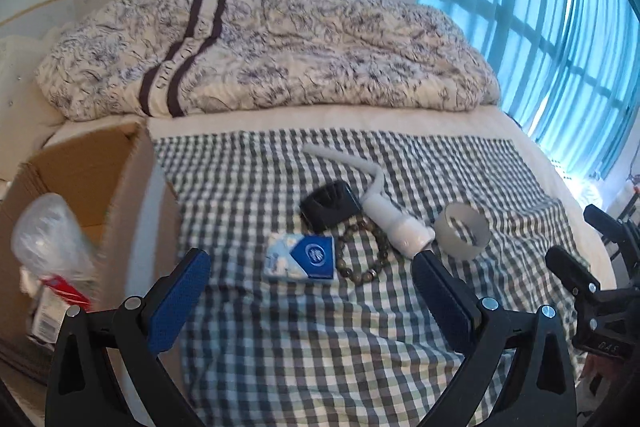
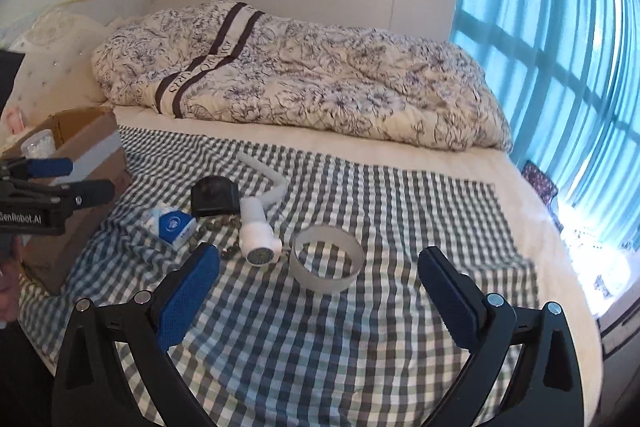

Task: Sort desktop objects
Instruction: 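Move both open tools back over the remaining items on the checkered sheet, then grasp the blue-white tissue pack with the left tool while the right grasps the white tape roll, then carry the tissue pack and tape roll over the cardboard box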

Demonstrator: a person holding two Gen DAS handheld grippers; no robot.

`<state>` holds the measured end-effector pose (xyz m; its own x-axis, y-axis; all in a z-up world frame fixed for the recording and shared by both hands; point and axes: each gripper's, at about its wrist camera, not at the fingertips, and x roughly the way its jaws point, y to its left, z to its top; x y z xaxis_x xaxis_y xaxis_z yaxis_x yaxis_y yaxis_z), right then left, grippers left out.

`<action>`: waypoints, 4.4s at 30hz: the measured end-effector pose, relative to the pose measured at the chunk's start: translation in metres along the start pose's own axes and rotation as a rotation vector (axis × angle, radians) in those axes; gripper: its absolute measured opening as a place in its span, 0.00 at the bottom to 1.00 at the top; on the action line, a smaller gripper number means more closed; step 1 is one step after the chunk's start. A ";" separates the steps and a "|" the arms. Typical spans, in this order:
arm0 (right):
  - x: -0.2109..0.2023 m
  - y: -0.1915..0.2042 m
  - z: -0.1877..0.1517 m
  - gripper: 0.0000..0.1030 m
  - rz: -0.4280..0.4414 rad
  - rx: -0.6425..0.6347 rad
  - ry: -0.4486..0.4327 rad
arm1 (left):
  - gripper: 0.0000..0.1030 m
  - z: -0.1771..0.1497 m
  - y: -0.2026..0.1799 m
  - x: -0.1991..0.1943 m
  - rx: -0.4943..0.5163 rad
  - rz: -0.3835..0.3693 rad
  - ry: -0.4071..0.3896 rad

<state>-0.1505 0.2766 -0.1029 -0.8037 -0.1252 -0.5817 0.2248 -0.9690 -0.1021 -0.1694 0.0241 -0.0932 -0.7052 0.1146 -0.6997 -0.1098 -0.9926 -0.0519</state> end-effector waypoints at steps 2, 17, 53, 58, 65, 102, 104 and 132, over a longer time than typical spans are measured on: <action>0.007 -0.003 -0.006 0.97 0.008 0.015 0.010 | 1.00 -0.004 -0.003 0.009 0.013 0.006 0.001; 0.066 -0.005 -0.027 0.97 -0.004 -0.040 0.085 | 1.00 -0.023 0.001 0.086 0.028 0.039 0.060; 0.148 0.002 -0.037 0.12 0.116 0.022 0.286 | 0.72 -0.032 0.014 0.151 0.030 0.025 0.130; 0.137 -0.003 -0.036 0.08 0.114 0.060 0.280 | 0.72 -0.031 0.011 0.137 0.037 0.023 0.115; 0.113 -0.010 -0.030 0.04 0.142 0.124 0.248 | 0.72 -0.026 -0.005 0.109 0.068 0.007 0.063; -0.084 0.046 0.055 0.04 0.082 0.124 -0.107 | 0.73 0.018 0.017 -0.116 0.029 0.001 -0.235; -0.091 0.049 0.059 0.04 0.085 0.130 -0.112 | 0.73 0.019 0.022 -0.125 0.023 0.009 -0.247; -0.114 0.148 0.104 0.04 0.265 0.029 -0.145 | 0.73 0.007 0.140 -0.187 -0.086 0.170 -0.281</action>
<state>-0.0832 0.1256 0.0322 -0.7898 -0.4016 -0.4637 0.4232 -0.9039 0.0621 -0.0582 -0.1358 0.0350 -0.8751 -0.0583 -0.4805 0.0769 -0.9969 -0.0191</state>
